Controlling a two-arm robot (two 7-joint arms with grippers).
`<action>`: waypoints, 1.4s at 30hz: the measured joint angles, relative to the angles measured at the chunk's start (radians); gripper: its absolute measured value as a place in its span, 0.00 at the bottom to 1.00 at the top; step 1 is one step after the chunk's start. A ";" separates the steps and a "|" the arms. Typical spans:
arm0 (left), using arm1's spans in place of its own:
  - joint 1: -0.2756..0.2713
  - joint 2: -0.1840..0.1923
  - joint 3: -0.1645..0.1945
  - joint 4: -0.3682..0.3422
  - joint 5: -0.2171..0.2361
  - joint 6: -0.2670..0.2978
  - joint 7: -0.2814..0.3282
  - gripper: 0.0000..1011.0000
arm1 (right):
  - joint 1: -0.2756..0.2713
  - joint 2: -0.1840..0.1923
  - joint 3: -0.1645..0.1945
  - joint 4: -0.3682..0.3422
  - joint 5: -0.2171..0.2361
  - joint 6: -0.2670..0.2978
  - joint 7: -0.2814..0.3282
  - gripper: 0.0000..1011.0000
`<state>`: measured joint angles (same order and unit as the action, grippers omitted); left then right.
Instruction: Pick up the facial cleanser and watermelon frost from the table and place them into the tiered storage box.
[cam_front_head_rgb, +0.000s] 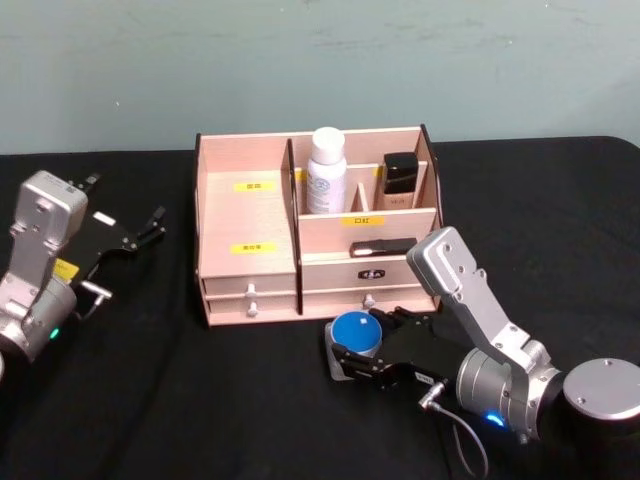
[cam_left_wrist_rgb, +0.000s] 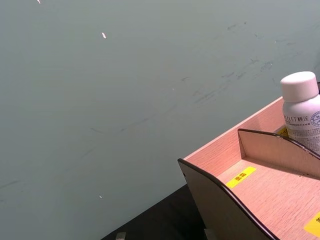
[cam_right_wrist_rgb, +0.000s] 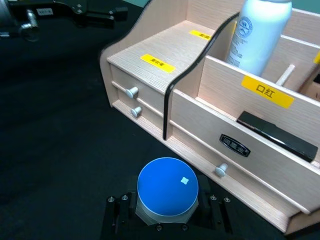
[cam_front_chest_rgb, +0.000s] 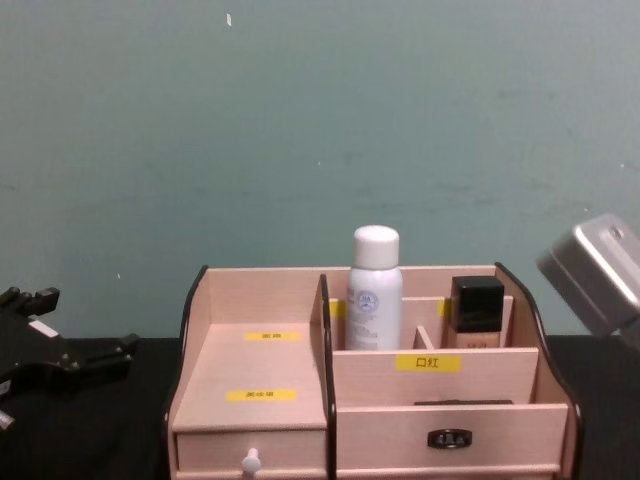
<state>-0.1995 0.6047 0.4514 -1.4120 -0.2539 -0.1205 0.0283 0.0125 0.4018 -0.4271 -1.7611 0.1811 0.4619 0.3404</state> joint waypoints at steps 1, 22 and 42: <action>0.000 0.000 0.000 0.000 0.000 0.000 0.000 1.00 | 0.000 0.001 0.001 0.000 0.001 -0.006 0.007 0.71; 0.000 0.000 0.000 0.000 0.000 0.000 0.000 1.00 | 0.130 -0.022 -0.042 -0.043 0.020 -0.042 0.067 0.71; 0.000 0.000 0.000 0.000 0.000 0.000 0.000 1.00 | 0.337 -0.146 -0.115 0.170 0.021 -0.090 0.067 0.71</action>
<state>-0.1996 0.6047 0.4514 -1.4120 -0.2539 -0.1205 0.0283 0.3497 0.2555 -0.5420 -1.5914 0.2018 0.3722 0.4071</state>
